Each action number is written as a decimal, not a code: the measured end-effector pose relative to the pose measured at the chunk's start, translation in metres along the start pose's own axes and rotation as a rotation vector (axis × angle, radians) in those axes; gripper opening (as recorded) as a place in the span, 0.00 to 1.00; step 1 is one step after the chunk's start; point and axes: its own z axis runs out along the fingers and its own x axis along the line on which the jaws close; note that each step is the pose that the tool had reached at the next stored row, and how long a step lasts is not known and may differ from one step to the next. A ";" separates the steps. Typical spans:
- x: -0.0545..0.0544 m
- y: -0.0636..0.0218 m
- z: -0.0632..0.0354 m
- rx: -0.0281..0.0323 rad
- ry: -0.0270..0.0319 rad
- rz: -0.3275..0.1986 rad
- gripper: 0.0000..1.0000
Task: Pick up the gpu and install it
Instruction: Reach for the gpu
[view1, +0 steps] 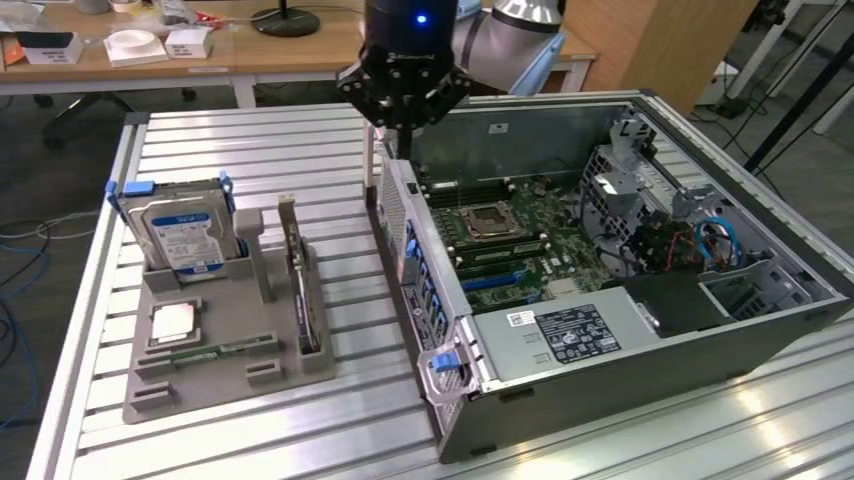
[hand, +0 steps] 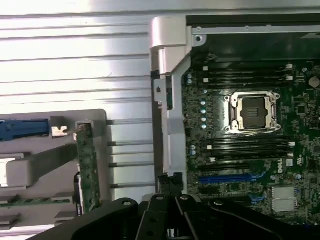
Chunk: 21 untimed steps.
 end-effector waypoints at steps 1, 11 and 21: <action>0.004 -0.0003 0.0002 0.0001 0.0000 0.000 0.11; 0.050 -0.0038 0.0023 0.0001 0.0001 0.000 0.11; 0.095 -0.0073 0.0039 0.0001 0.0001 0.000 0.11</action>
